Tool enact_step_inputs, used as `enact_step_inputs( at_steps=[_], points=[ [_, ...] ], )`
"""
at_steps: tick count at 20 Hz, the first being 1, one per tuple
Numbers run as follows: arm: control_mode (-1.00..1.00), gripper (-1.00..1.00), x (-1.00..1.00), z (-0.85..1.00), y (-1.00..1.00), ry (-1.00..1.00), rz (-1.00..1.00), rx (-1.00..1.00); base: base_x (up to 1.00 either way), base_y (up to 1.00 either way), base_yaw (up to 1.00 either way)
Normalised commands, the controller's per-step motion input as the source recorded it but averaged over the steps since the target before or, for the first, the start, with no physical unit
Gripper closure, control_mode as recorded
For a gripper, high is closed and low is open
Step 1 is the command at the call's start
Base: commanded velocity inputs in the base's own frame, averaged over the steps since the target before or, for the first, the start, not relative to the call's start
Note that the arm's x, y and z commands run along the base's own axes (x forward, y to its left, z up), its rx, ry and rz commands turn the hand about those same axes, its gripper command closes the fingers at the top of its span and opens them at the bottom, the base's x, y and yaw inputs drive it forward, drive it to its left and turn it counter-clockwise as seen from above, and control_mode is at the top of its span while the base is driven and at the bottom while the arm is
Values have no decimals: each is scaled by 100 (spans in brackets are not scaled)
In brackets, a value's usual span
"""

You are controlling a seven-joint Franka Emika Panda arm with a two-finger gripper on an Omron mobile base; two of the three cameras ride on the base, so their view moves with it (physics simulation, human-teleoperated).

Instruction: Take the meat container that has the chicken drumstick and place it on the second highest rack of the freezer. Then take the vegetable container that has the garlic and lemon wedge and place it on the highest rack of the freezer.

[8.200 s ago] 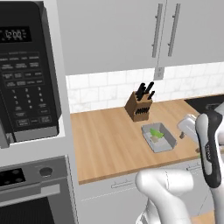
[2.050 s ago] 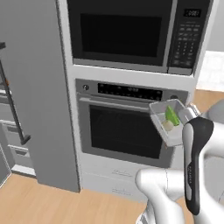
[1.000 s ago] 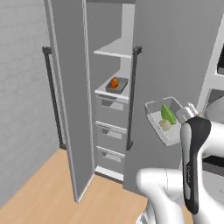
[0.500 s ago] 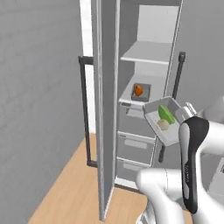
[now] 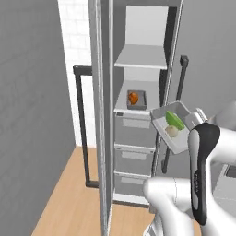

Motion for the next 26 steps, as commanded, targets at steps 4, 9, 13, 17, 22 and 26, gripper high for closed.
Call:
enact_step_inputs(
  at_steps=[4, 9, 13, 17, 22, 26],
  points=[
    [100, 100, 0, 0, 0, 0, 0, 0, 80, 34, -17],
    [100, 100, 0, 0, 0, 0, 0, 0, 58, 26, -14],
    [-100, 100, 6, 21, 0, 0, -6, 0, 12, 0, -7],
    [-100, 100, 26, 64, 0, -8, -7, 0, 0, 0, 0],
    [-100, 100, 53, 53, 0, -14, -12, 0, 0, 0, 0],
    [-100, 100, 43, 39, 0, -14, -18, 0, 0, 0, 0]
  ],
)
